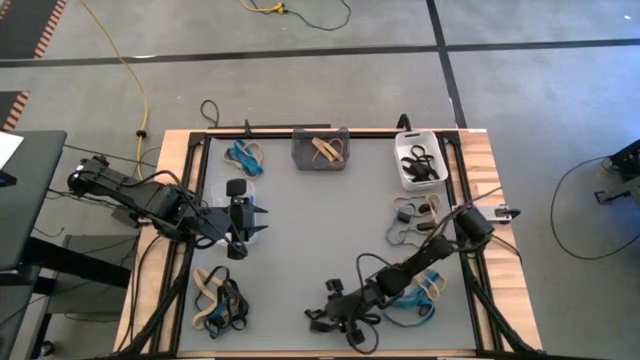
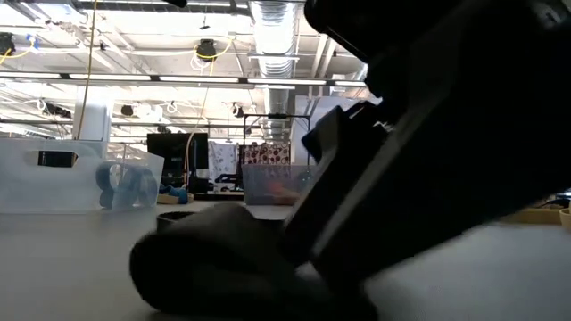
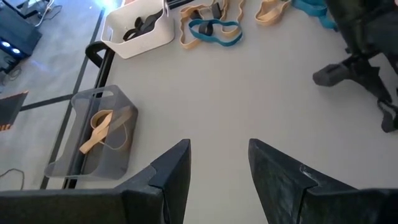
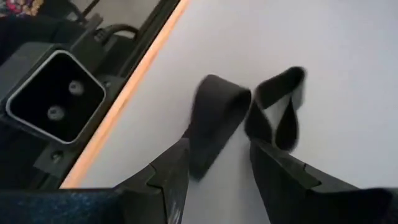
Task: Sort rubber bands into baskets
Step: Put the black rubber band into the white bin
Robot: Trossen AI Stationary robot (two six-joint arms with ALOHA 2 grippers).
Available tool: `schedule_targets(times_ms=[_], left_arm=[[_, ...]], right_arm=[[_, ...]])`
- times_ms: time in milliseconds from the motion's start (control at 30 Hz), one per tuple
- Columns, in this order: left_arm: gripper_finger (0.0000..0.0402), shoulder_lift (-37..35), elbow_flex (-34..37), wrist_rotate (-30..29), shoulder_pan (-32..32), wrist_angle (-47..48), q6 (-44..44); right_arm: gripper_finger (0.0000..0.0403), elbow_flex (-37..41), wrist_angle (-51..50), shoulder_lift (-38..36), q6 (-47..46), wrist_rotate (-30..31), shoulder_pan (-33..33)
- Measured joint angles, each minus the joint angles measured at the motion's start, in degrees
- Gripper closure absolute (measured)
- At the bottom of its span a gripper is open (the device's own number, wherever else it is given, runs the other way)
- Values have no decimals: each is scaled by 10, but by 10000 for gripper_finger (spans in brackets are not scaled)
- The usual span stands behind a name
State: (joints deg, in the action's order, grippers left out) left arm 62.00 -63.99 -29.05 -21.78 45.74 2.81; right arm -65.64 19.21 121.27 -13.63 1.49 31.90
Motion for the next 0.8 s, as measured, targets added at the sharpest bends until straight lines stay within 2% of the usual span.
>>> schedule_targets(times_ms=[167, 267, 333, 500, 700, 800], left_arm=[[248, 0, 0, 0, 0, -1, 0], [248, 0, 0, 0, 0, 0, 0], [248, 0, 0, 0, 0, 0, 0], [248, 0, 0, 0, 0, -1, 0], [248, 0, 0, 0, 0, -1, 0], [248, 0, 0, 0, 0, -1, 0]], right_arm=[[209, -32, 2, 32, 1, -10, 3], [230, -42, -11, 36, 2, 3, 3], [260, -42, -22, 34, 4, 23, 4], [374, -41, -37, 22, 33, 31, 10], [376, -40, -83, -10, 45, 54, 21], [376, -40, -124, -44, 51, 88, 30]])
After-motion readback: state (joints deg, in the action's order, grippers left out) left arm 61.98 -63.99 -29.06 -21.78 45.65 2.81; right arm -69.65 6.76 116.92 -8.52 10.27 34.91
